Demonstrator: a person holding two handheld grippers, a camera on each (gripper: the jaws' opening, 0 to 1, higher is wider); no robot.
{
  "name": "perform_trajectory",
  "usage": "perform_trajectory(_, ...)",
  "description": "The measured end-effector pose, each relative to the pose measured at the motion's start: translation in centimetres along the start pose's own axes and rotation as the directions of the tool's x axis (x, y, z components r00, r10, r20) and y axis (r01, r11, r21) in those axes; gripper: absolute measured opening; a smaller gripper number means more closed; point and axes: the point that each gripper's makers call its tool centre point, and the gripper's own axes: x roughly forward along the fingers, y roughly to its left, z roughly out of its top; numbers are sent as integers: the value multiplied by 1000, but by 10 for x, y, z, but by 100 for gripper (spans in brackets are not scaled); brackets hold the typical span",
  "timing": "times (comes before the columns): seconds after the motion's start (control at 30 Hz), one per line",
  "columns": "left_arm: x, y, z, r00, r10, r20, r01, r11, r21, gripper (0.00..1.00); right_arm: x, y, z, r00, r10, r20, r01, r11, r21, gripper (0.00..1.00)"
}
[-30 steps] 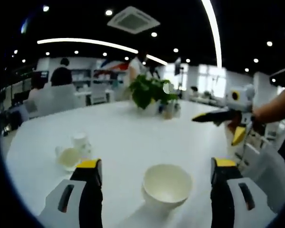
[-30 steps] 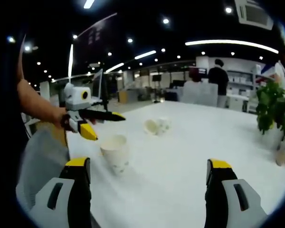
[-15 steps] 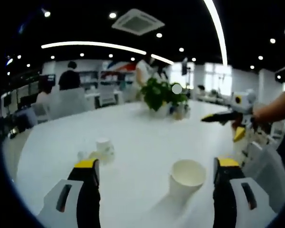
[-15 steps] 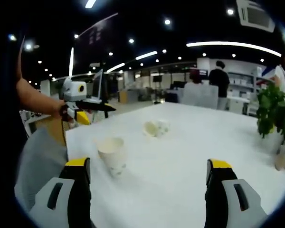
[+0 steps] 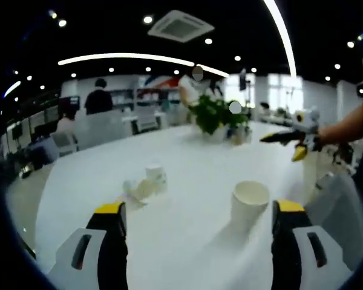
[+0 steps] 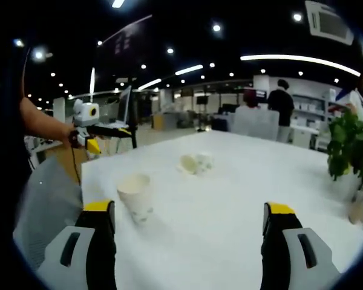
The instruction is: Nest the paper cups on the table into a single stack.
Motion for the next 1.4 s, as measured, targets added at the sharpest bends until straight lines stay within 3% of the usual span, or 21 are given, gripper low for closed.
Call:
perform_trajectory(0.27,-17,5,-18,999,33,-18,-33,999,-25,98,1,-6,-5,1000,-1,-16,0,999,-38,100)
perform_trajectory(0.77,-25,10,-33,997,63,-35,-64,997,-37,98,0,-12,-13,1000,-10,-22,10,1000,-3,100)
perform_trajectory(1.07,-30,16,-32,997,71,-37,-72,997,-28,98,4,-10,-14,999,2,-37,-2,1000,-6,100)
perform_trajectory(1.4,-22,25,-27,997,36,-61,-35,999,10,98,6,-10,-13,999,-3,-38,2,1000,-2,100)
